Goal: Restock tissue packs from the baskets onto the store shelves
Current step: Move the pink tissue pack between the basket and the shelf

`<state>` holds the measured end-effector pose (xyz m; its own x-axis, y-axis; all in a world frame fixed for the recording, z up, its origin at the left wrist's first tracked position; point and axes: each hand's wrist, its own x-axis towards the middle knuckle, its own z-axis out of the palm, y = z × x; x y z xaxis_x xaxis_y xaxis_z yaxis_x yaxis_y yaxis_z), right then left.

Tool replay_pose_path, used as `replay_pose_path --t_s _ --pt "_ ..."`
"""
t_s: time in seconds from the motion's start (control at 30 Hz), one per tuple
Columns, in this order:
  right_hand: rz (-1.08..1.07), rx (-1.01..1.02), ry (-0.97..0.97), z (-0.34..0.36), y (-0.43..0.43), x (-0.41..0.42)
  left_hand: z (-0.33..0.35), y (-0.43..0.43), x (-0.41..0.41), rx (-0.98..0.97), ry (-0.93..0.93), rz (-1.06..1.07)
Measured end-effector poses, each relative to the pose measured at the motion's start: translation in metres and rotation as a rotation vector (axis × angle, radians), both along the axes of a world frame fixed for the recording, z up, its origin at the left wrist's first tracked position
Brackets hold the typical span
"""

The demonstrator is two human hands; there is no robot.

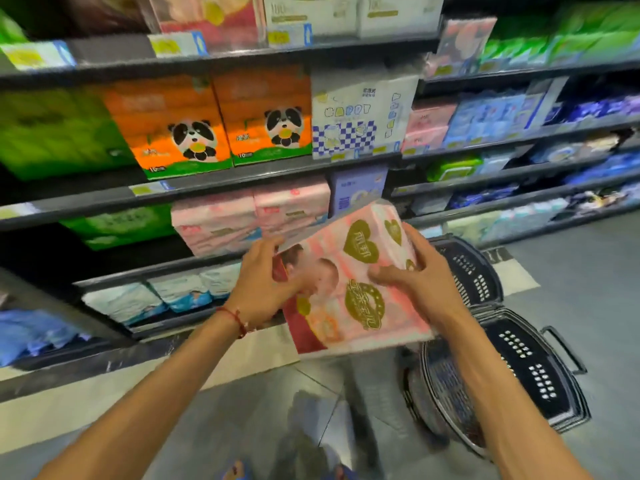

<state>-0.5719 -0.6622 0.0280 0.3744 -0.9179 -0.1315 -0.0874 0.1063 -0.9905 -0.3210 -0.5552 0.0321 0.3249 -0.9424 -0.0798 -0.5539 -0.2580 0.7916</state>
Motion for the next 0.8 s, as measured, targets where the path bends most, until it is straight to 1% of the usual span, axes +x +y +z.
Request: replay_pose_path --t_s 0.13,0.17,0.27,0.37,0.43,0.47,0.53,0.6,0.63,0.7,0.8 --pt "0.199 0.009 0.008 0.035 0.012 0.027 0.023 -0.008 0.037 0.063 -0.041 -0.167" --pt "0.254 0.005 0.028 0.041 0.014 0.034 0.028 -0.007 0.047 0.061 -0.005 -0.213" --pt "0.351 -0.015 0.068 0.057 0.019 0.059 0.034 0.002 0.075 0.033 0.192 -0.317" --pt "0.390 -0.019 0.115 0.069 0.025 0.090 0.027 0.021 0.102 -0.020 0.279 -0.245" --pt "0.424 -0.070 0.201 0.076 0.027 0.112 0.020 0.033 0.119 -0.052 0.344 -0.159" --pt "0.402 -0.109 0.256 0.078 0.027 0.123 0.017 0.038 0.128 -0.063 0.374 -0.105" --pt "0.262 -0.201 0.341 0.078 0.028 0.144 0.015 0.048 0.147 -0.087 0.445 0.015" --pt "0.082 -0.282 0.321 0.068 0.035 0.162 0.012 0.054 0.170 -0.122 0.541 0.114" --pt "0.001 -0.285 0.270 0.062 0.041 0.172 0.012 0.057 0.182 -0.139 0.585 0.167" --pt "-0.081 -0.223 0.142 0.049 0.055 0.194 0.016 0.062 0.204 -0.173 0.682 0.240" --pt "-0.041 0.007 -0.028 0.036 0.077 0.232 0.028 0.068 0.227 -0.213 0.808 0.271"
